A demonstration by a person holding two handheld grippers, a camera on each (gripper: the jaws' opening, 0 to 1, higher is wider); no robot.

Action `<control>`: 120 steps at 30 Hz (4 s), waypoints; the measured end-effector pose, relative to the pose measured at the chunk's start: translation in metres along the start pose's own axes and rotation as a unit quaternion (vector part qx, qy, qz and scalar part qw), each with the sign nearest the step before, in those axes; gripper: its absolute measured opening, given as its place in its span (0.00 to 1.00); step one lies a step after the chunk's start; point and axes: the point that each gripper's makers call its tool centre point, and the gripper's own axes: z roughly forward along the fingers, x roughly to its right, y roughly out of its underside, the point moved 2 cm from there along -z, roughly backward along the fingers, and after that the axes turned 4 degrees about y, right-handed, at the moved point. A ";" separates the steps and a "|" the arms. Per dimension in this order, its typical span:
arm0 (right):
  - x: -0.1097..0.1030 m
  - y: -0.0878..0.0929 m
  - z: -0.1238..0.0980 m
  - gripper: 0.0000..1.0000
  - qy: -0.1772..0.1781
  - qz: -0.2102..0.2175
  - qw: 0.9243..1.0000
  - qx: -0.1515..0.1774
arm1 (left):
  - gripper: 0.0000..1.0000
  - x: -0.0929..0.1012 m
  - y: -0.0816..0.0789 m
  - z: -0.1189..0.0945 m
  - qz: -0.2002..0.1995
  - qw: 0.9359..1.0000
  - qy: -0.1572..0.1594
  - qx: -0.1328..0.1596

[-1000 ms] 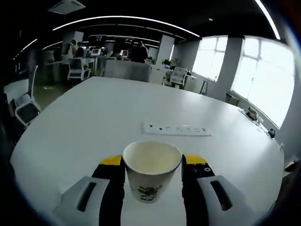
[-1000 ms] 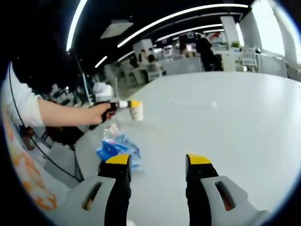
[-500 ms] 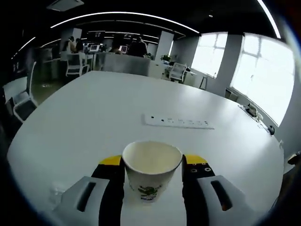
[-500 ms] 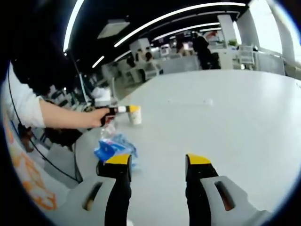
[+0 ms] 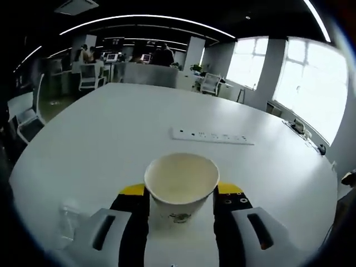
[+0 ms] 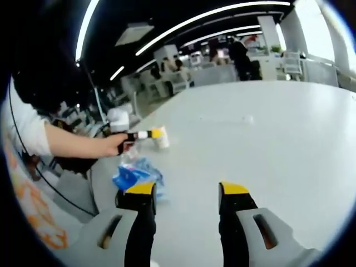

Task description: Arrange the tabletop items into an orderly group along one side of the table until the central work area is clear of visible clutter.

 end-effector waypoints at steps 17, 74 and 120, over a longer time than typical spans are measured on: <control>0.000 0.001 -0.003 0.43 0.000 0.003 1.000 0.003 | 0.46 0.000 0.010 -0.008 0.025 0.999 0.002 -0.024; -0.008 0.014 -0.008 0.40 -0.017 0.031 0.999 -0.002 | 0.54 -0.058 0.025 -0.105 -0.001 0.994 -0.109 -0.002; -0.006 0.026 -0.001 0.37 -0.009 0.066 0.997 -0.032 | 0.54 -0.094 0.075 -0.095 -0.097 0.977 -0.179 -0.064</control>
